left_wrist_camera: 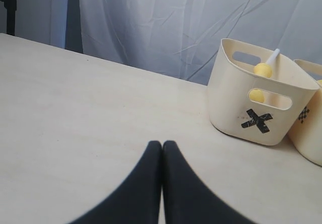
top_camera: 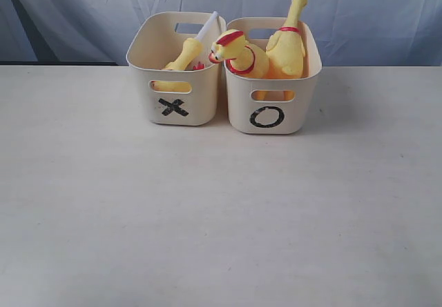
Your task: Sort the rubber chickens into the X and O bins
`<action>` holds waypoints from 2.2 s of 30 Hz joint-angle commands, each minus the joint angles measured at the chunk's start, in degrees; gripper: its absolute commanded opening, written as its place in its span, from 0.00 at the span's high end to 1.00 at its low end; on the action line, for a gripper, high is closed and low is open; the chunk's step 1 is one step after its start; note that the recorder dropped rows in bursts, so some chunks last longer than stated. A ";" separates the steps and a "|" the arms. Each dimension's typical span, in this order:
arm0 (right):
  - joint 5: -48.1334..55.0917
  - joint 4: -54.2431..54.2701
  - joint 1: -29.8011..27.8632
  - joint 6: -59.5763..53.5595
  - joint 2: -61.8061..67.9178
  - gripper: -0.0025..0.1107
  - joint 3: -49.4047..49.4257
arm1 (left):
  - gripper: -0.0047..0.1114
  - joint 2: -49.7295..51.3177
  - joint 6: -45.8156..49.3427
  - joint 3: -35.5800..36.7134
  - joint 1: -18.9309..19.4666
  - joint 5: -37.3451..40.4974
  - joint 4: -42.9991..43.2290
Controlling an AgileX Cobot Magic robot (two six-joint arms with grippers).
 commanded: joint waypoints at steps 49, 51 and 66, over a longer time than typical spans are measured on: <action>-0.33 -0.15 -0.26 -0.68 -0.19 0.99 0.10 | 0.96 -0.28 14.95 0.13 0.33 0.73 1.44; -0.33 -0.15 -0.26 -0.68 -0.19 0.99 0.10 | 0.96 -0.28 14.95 0.13 0.33 0.73 1.44; -0.33 1.30 -0.26 -0.68 -0.19 0.99 0.10 | 0.96 -0.28 14.95 0.13 0.33 0.73 1.44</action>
